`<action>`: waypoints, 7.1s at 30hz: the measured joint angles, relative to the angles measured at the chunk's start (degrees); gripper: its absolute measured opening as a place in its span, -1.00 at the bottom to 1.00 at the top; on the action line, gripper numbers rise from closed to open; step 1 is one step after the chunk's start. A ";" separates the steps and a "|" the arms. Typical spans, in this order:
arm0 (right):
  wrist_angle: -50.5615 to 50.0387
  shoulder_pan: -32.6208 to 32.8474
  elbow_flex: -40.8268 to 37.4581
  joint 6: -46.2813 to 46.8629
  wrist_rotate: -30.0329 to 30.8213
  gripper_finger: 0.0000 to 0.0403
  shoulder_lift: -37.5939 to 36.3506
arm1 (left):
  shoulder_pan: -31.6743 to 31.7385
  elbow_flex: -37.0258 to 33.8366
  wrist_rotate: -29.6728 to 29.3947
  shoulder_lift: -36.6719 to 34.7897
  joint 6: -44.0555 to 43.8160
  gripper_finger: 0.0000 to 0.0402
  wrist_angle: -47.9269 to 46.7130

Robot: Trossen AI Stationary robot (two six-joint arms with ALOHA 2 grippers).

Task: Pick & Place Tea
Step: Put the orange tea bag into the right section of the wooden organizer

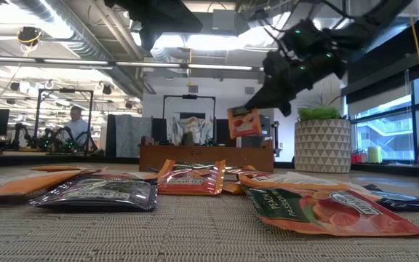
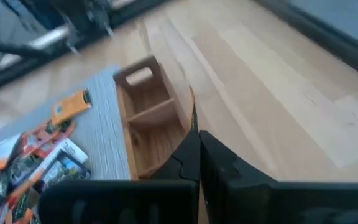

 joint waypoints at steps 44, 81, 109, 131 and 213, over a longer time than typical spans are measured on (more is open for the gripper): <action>19.53 0.61 -9.42 -11.05 0.21 -0.97 5.06 | 0.00 0.00 -1.54 0.00 0.04 -0.98 0.02; -11.54 0.52 10.07 -12.74 -4.36 -0.66 5.12 | 0.14 0.00 -1.53 0.00 1.51 -0.98 0.00; -63.59 0.57 55.21 -27.63 -3.29 -0.06 32.98 | 0.90 -0.02 0.68 0.00 1.40 -0.98 -0.44; -66.03 4.41 55.16 -34.81 3.24 -0.42 33.79 | 0.90 -0.02 0.66 0.00 1.48 -0.98 -0.50; -25.91 0.74 20.57 -22.29 -2.89 -0.95 15.09 | 0.70 -0.02 -0.90 0.00 1.55 -0.98 -1.31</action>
